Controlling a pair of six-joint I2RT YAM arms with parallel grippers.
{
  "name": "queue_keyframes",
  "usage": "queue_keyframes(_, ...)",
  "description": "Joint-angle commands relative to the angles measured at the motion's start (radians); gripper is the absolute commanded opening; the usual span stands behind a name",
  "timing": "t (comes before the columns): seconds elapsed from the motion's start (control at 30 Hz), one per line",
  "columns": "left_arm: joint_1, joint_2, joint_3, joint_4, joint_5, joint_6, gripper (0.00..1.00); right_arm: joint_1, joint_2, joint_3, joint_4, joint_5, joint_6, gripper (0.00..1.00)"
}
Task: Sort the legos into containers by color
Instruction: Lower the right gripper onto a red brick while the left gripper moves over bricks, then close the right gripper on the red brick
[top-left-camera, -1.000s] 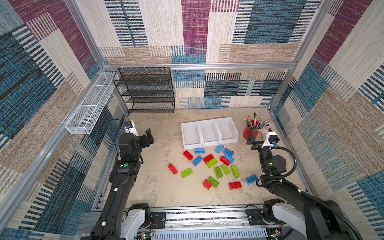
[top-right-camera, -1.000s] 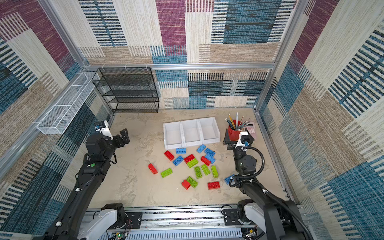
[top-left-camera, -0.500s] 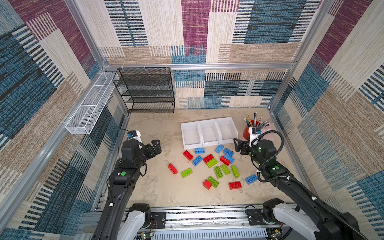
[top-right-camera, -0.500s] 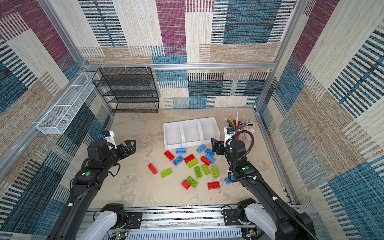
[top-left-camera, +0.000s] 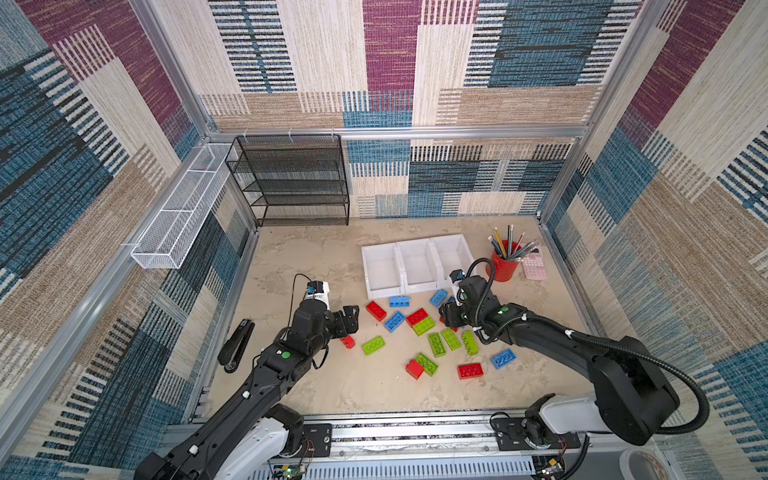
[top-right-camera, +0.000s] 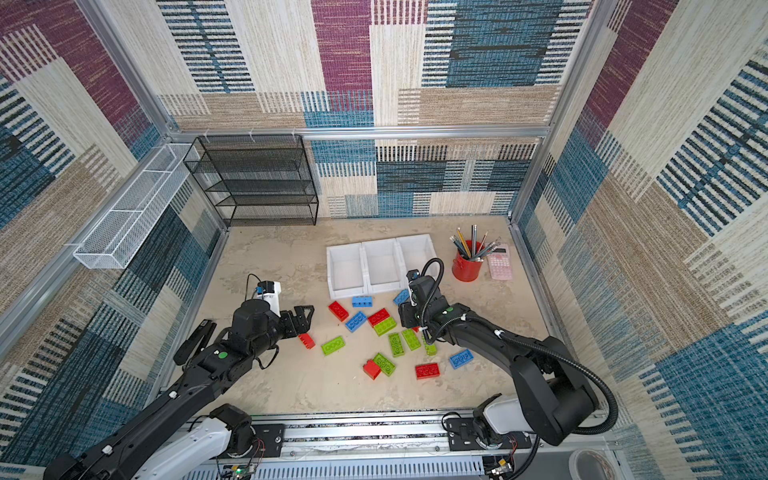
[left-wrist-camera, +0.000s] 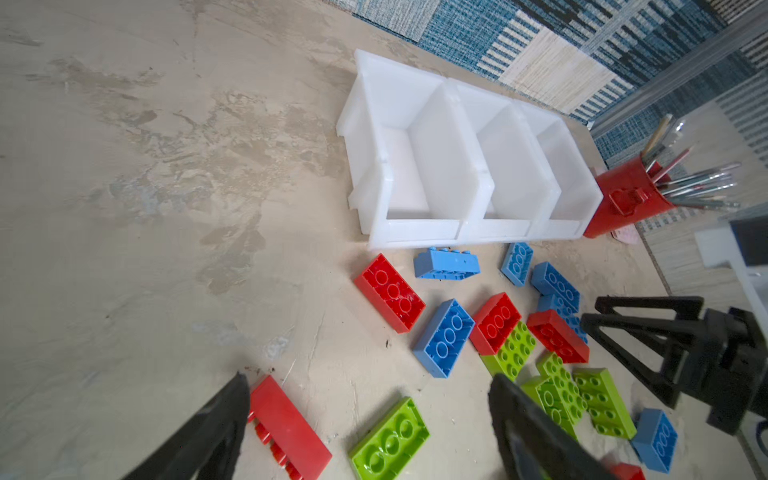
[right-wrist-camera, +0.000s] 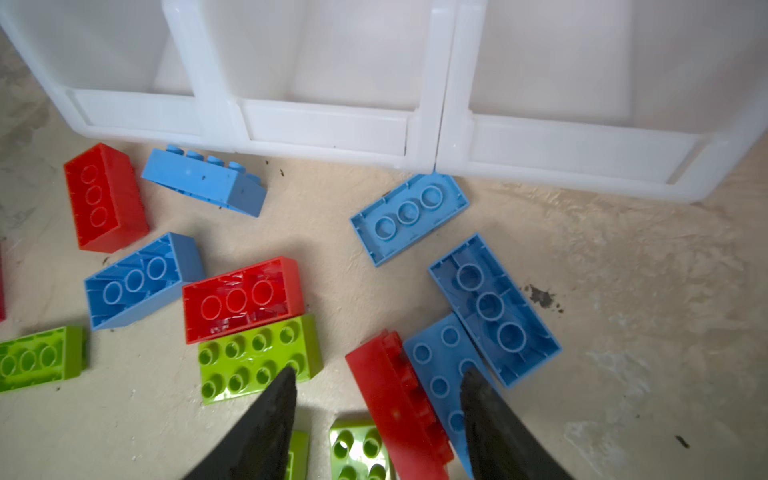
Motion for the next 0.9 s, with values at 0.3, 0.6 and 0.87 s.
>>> queue_keyframes(0.3, -0.053, 0.068, -0.001, 0.119, -0.011, 0.043, 0.9, 0.013, 0.09, 0.03, -0.094, 0.011, -0.023, 0.46)
queue_keyframes(0.6, -0.06, 0.065, -0.02, 0.152, -0.036, 0.036, 0.9, 0.027, 0.109, 0.037, -0.108, -0.005, -0.038, 0.37)
queue_keyframes(0.87, -0.064, 0.095, -0.006, 0.153, -0.037, 0.039, 0.9, 0.036, 0.074, 0.065, -0.13, 0.011, -0.039, 0.38)
